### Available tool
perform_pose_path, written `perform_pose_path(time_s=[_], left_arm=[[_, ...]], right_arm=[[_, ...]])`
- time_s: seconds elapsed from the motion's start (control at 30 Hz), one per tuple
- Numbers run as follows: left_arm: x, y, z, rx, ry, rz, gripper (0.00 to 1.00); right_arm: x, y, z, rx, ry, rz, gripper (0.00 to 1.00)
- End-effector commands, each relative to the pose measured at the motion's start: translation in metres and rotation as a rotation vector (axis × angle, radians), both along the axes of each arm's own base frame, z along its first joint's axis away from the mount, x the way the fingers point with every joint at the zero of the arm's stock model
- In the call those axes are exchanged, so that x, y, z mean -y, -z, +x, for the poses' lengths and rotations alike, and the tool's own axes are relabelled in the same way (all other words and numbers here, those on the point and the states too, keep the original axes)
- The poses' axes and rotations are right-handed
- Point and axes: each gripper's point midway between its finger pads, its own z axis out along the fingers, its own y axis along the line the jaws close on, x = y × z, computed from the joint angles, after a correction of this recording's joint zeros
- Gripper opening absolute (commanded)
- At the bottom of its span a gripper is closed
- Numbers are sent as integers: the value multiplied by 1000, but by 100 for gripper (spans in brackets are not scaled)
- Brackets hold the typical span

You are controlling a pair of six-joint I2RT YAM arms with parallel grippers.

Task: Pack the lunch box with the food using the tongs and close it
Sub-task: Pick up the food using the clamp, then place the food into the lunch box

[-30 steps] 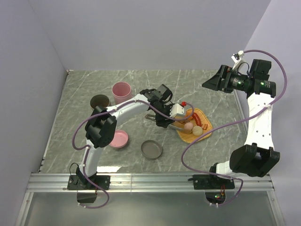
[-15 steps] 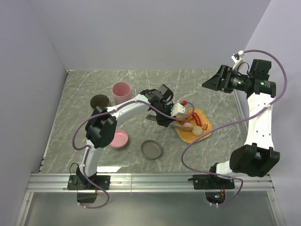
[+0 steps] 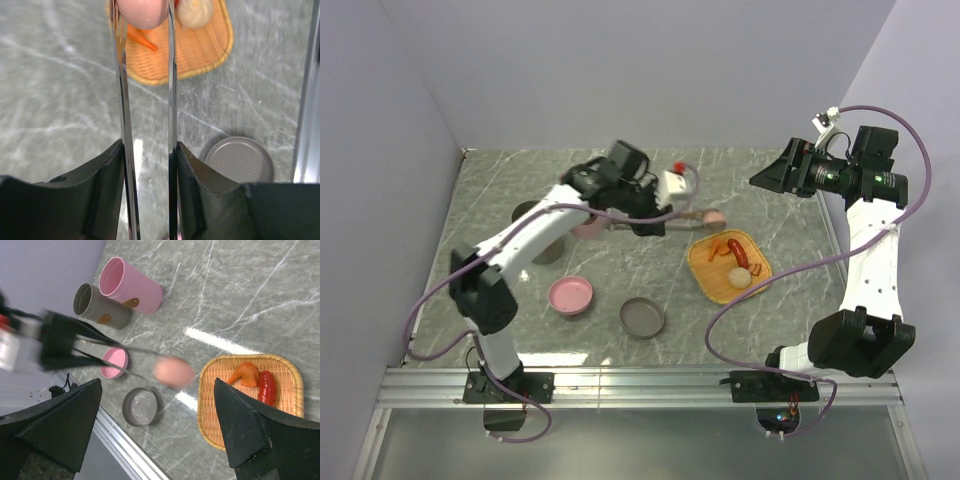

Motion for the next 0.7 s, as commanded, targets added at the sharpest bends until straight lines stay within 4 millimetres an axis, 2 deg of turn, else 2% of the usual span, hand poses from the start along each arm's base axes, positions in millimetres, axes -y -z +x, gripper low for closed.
perform_pose_path(time_s=[0.0,0.03,0.07,0.1,0.13,0.2,0.23,0.27,0.3,0.33,0.37,0.4,0.43,0.47,0.5,0.57,0.67], left_arm=[[-32,-65,-7,-25,-82,-140,40],[-51,-73,4,-28,-135,-159,40],[-66,-91,2,-17,-170,-195,40],[-78,-93,2,-27,-190,-207,40],[-104,-108,7,0,-253,-235,40],[-132,-113,9,-7,-324,-257,40],[-157,-117,17,-8,-384,-281,40],[-172,-131,10,10,-414,-315,40],[-186,-125,9,-5,-451,-320,40],[-208,-126,12,3,-506,-332,40],[-220,-133,6,40,-531,-346,40],[-231,-122,3,20,-565,-340,40],[-248,-120,3,21,-609,-348,40],[-256,-119,-2,34,-620,-346,40],[-271,-108,-3,5,-669,-342,40],[-281,-104,-9,3,-687,-347,40],[-293,-86,-12,-23,-732,-310,41]], right_arm=[[-5,-24,-8,92,-25,-19,100],[-6,-25,-9,95,-25,-21,100],[-5,-24,-9,94,-23,-20,100],[-6,-25,-10,97,-27,-16,100],[-6,-25,-11,98,-27,-14,100],[-7,-25,-12,101,-27,-12,100],[-7,-26,-13,104,-27,-13,100],[-7,-26,-13,105,-27,-13,100],[-8,-27,-14,108,-27,-14,100],[-8,-27,-15,109,-28,-15,100],[-8,-28,-15,111,-27,-15,100],[-8,-28,-15,110,-28,-13,100],[-9,-28,-16,109,-29,-9,100],[-9,-28,-15,111,-28,-8,100],[-9,-29,-16,113,-29,-7,100],[-8,-30,-17,117,-25,-11,100],[-9,-30,-19,120,-26,-15,100]])
